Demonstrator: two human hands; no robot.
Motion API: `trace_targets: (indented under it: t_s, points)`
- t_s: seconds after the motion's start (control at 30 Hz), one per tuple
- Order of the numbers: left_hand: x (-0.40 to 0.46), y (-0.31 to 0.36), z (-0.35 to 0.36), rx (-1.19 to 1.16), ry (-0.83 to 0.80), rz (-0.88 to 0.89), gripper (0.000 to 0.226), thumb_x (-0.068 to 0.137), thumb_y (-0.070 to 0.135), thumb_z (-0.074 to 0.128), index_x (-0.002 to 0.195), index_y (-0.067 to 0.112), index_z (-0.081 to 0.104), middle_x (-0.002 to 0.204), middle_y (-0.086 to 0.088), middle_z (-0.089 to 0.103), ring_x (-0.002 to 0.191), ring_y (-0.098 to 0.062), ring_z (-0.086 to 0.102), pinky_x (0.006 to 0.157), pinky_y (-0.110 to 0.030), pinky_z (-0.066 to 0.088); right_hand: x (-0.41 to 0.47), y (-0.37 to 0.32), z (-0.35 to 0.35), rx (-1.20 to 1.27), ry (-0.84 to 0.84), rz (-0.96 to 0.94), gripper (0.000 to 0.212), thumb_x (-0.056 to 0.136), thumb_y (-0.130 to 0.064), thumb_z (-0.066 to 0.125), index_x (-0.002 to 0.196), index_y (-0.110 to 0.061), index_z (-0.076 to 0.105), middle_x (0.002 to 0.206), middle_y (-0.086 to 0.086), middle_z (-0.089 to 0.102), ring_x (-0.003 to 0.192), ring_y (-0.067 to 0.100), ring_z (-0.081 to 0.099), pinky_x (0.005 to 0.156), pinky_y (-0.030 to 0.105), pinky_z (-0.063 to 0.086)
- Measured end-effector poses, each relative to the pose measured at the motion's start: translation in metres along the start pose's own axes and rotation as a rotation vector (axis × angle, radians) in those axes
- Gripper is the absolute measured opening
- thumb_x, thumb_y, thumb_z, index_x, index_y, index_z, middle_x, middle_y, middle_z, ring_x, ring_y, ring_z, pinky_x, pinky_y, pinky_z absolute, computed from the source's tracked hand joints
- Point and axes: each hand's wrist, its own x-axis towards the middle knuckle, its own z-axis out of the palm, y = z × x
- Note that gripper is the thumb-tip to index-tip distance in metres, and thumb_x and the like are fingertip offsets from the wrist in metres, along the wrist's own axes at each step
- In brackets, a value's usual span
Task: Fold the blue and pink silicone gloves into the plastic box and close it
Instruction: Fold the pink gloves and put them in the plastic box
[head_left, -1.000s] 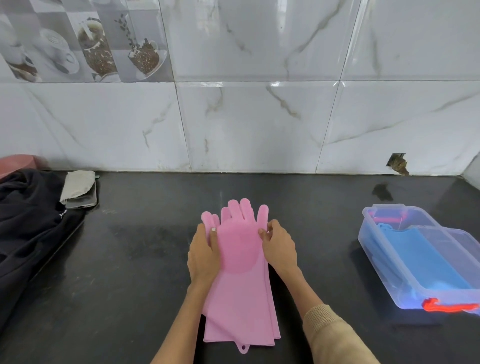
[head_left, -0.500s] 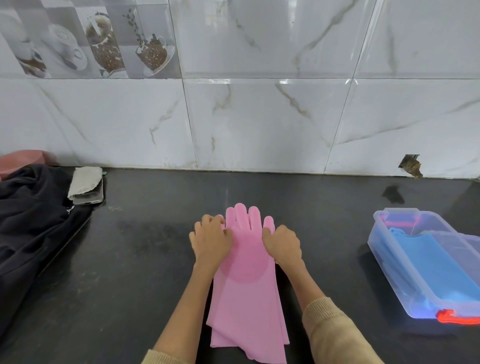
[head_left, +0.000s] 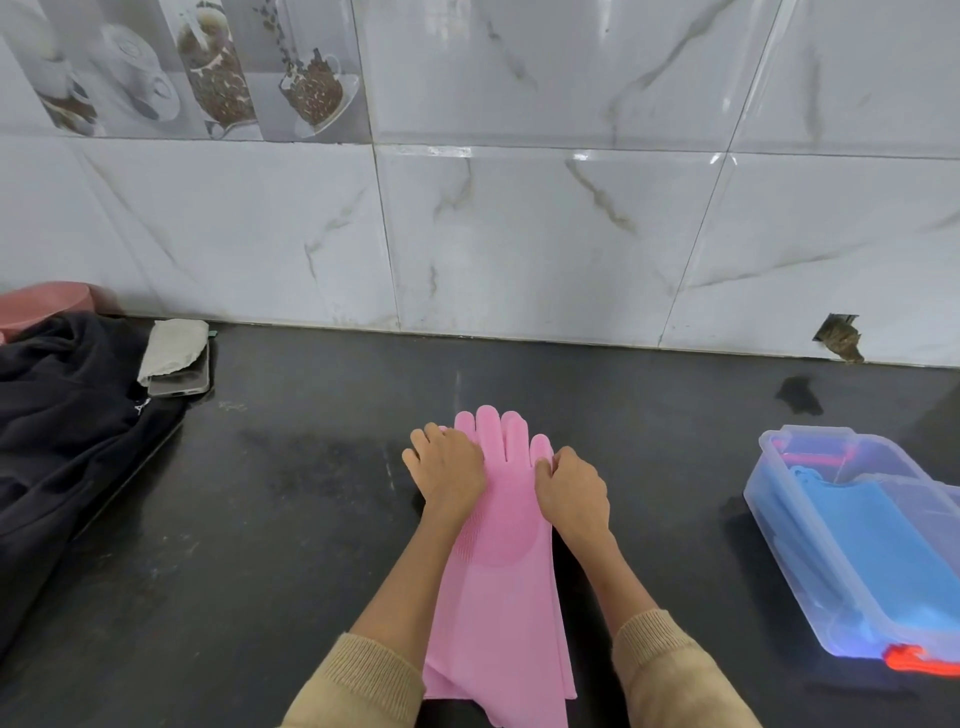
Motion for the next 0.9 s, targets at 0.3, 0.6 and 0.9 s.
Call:
trace_targets:
  t_s: [0.3, 0.6, 0.9]
  points:
    - [-0.005, -0.011, 0.001, -0.141, 0.042, -0.132, 0.027, 0.100, 0.021, 0.030, 0.100, 0.005, 0.052, 0.112, -0.011, 0.049, 0.100, -0.026, 0.049, 0.081, -0.037, 0.040, 0.008, 0.002, 0.005, -0.146, 0.027, -0.012, 0.032, 0.101, -0.028, 0.029, 0.100, -0.005, 0.052, 0.085, 0.004, 0.056, 0.071, 0.020, 0.051, 0.061, 0.030, 0.037]
    - [-0.033, -0.050, -0.013, -0.466, -0.157, -0.192, 0.029, 0.093, 0.030, 0.049, 0.109, 0.006, 0.054, 0.110, -0.009, 0.060, 0.093, -0.025, 0.057, 0.075, -0.033, 0.042, 0.010, 0.009, 0.001, 0.061, 0.003, 0.046, 0.042, 0.099, -0.035, 0.030, 0.066, -0.011, 0.040, 0.063, -0.001, 0.045, 0.057, 0.017, 0.043, 0.053, 0.029, 0.033]
    - [-0.030, -0.050, -0.013, -0.631, -0.072, -0.350, 0.015, 0.089, 0.016, 0.059, 0.100, 0.005, 0.059, 0.093, -0.004, 0.063, 0.084, -0.021, 0.054, 0.073, -0.031, 0.041, 0.002, 0.007, -0.002, 0.001, -0.035, 0.025, 0.029, 0.097, -0.032, 0.039, 0.082, -0.009, 0.049, 0.079, 0.004, 0.057, 0.063, 0.018, 0.050, 0.052, 0.027, 0.036]
